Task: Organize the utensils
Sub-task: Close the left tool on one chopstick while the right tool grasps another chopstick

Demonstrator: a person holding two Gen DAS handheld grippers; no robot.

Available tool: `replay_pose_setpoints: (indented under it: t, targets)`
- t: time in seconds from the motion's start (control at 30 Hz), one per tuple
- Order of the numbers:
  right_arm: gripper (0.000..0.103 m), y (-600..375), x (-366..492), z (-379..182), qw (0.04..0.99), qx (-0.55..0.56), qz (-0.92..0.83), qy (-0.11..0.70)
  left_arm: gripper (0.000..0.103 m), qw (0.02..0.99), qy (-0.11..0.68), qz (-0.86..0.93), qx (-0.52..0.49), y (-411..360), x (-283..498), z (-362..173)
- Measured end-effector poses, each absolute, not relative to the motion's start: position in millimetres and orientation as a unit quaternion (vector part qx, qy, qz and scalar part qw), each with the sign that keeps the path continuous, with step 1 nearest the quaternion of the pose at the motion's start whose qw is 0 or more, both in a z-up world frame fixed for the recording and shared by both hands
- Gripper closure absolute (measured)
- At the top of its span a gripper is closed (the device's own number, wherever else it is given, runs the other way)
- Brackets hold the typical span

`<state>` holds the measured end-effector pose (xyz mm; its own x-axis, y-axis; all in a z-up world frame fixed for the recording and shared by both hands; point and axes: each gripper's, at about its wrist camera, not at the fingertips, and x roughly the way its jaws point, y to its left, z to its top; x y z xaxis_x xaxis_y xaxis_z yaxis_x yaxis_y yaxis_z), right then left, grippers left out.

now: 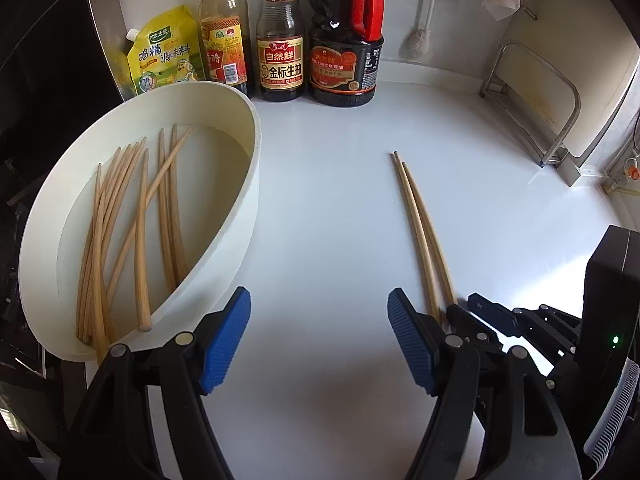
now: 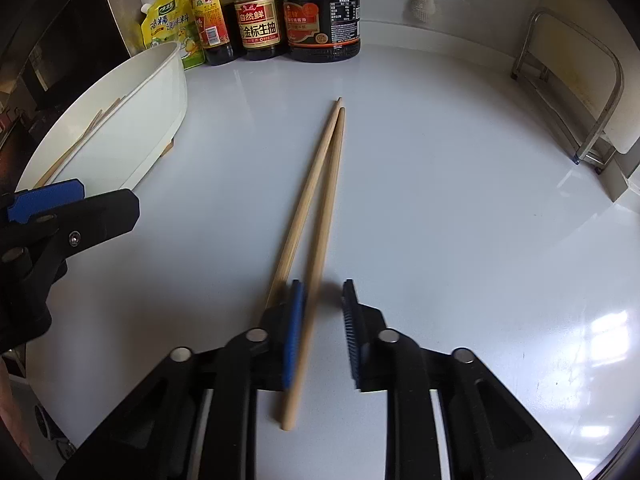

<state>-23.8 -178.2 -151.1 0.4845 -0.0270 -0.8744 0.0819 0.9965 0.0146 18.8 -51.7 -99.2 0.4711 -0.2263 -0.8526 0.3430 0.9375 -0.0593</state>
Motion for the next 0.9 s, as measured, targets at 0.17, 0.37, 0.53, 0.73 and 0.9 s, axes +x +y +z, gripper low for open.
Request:
replay_pose_setpoints:
  t: [0.17, 0.37, 0.53, 0.73, 0.9]
  targets:
    - [0.097, -186, -29, -150, 0.862, 0.029, -0.027, 0.506, 0.033, 0.851, 0.493, -0.171, 0.06, -61, 17, -103]
    - [0.097, -216, -39, -148, 0.861, 0.043, -0.05, 0.504, 0.032, 0.843, 0.5, -0.187, 0.062, -83, 13, -111]
    - [0.097, -246, -51, -148, 0.861, 0.051, -0.07, 0.502, 0.032, 0.841, 0.503, -0.189, 0.065, -106, 17, -122]
    - [0.097, -279, -66, -149, 0.859, 0.058, -0.095, 0.499, 0.032, 0.84, 0.508, -0.18, 0.066, -127, 27, -137]
    - [0.097, -293, -70, -150, 0.86, 0.064, -0.096, 0.497, 0.032, 0.839, 0.511, -0.172, 0.066, -136, 32, -145]
